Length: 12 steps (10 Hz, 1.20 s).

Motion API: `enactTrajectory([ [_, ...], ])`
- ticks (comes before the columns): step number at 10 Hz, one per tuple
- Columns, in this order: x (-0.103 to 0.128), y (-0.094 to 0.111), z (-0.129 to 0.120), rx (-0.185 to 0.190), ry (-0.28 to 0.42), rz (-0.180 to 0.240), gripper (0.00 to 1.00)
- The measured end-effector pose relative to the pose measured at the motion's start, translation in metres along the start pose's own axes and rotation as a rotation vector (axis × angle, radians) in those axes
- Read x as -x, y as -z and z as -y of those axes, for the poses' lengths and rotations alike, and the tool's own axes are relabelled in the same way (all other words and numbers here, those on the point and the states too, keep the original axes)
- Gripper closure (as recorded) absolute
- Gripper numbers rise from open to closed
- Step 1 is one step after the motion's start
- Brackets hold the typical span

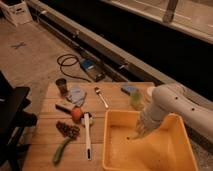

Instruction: Place banana in tray

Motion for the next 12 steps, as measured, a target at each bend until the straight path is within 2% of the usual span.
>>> enactTrajectory([
  [1, 0.0023, 0.0004, 0.0021, 0.0, 0.026, -0.003, 0.92],
  [2, 0.003, 0.0013, 0.0036, -0.002, 0.041, -0.006, 0.91],
  [4, 0.0007, 0.0034, 0.0032, -0.007, 0.034, -0.004, 0.76],
  [6, -0.0004, 0.0034, 0.0025, -0.012, 0.031, 0.01, 0.54],
  [9, -0.0012, -0.0002, -0.0004, -0.008, 0.028, 0.051, 0.24],
  [10, -0.002, 0.0001, -0.0026, -0.008, 0.026, 0.049, 0.2],
  [12, -0.0024, -0.0005, -0.0029, -0.01, 0.022, 0.051, 0.2],
])
